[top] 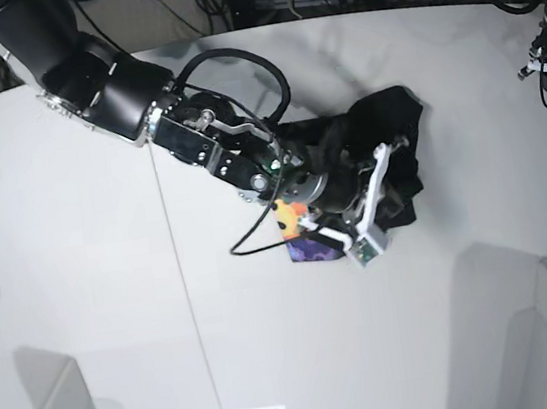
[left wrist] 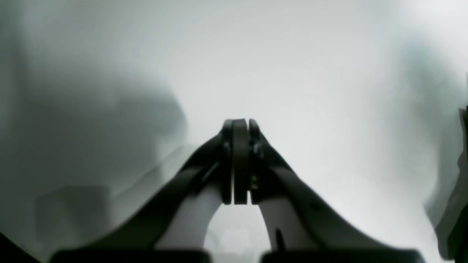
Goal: Fold the T-shirt properly
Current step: 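Press the folded bundle down with the right gripper while the left arm withdraws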
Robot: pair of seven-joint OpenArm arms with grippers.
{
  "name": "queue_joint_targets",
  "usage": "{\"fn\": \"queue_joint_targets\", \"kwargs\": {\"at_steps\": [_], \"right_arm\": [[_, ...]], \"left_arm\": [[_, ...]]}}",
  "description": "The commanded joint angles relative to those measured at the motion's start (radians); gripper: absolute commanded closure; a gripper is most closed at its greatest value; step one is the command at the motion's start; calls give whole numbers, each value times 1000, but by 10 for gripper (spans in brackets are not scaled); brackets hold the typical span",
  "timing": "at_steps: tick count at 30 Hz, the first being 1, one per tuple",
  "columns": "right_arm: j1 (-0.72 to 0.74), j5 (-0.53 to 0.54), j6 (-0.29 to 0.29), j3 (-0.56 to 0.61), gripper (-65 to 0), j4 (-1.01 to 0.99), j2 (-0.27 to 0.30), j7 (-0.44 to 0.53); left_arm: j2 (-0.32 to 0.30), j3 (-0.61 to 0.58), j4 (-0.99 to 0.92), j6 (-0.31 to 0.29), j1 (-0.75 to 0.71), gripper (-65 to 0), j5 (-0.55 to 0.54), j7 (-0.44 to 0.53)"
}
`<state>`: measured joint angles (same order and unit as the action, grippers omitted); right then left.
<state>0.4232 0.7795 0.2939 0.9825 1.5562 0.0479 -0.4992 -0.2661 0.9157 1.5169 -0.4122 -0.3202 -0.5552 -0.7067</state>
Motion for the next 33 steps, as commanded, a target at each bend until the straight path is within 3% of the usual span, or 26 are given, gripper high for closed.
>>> {"fn": "queue_joint_targets", "kwargs": {"at_steps": [1,6,13,20,26,33], "right_arm": [[-1,2,8,-32,0,23,-10,20],[-71,1,14,-106,0,-21,22,20],[-79,1,15,-101,0,-133,40,20],[-51,1,15,-98,0,-282,-59,20],[12,1,14,-98,0,-353,-185,20],[90,7,14,42,0,-277,-196,24]], "left_arm": [[-20,9,18,-1,-1,0,-12,22],[-20,9,18,-1,-1,0,-12,22],[-20,7,20,-1,-1,0,-12,22],[-17,1,40,-1,-1,0,-10,22],[-15,-2,123,-1,-27,0,-10,22],[-14,-4,147,-1,-44,0,-12,20]]}}
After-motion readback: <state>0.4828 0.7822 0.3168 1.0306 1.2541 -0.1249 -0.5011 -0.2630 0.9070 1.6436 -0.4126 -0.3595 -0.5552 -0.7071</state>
